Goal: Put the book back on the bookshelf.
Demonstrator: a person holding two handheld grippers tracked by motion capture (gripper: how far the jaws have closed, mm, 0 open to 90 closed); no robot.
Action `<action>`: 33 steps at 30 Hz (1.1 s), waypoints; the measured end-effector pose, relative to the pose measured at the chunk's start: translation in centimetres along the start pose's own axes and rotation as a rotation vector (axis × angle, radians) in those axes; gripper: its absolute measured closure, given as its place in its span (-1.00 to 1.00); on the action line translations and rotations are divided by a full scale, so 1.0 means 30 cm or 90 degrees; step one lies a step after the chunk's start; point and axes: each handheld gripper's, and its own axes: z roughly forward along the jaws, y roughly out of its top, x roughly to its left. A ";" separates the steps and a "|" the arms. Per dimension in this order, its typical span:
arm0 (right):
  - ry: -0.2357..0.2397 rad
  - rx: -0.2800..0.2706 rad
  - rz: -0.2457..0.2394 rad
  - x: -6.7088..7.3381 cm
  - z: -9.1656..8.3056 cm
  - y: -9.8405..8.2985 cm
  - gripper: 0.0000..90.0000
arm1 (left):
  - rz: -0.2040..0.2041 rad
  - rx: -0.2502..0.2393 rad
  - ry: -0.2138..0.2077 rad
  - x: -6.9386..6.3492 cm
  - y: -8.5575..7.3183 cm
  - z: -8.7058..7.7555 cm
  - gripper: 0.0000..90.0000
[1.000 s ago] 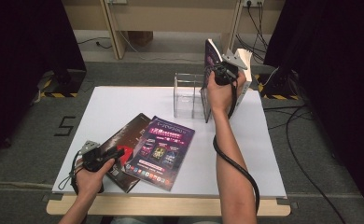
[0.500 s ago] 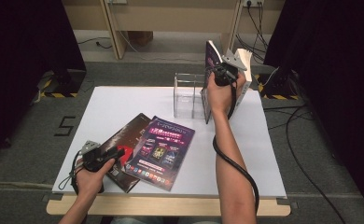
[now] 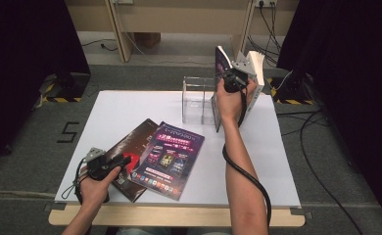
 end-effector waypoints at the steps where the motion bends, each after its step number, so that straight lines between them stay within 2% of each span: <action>1: -0.001 0.000 -0.001 0.000 0.001 -0.003 0.88 | -0.001 -0.001 -0.001 -0.001 0.000 0.001 0.31; 21: -0.021 0.004 -0.018 0.009 -0.010 -0.044 0.82 | 0.004 0.002 -0.004 -0.007 -0.002 0.001 0.31; 33: -0.033 0.016 -0.023 -0.017 -0.023 -0.060 0.73 | 0.005 0.003 -0.005 -0.013 -0.005 0.005 0.31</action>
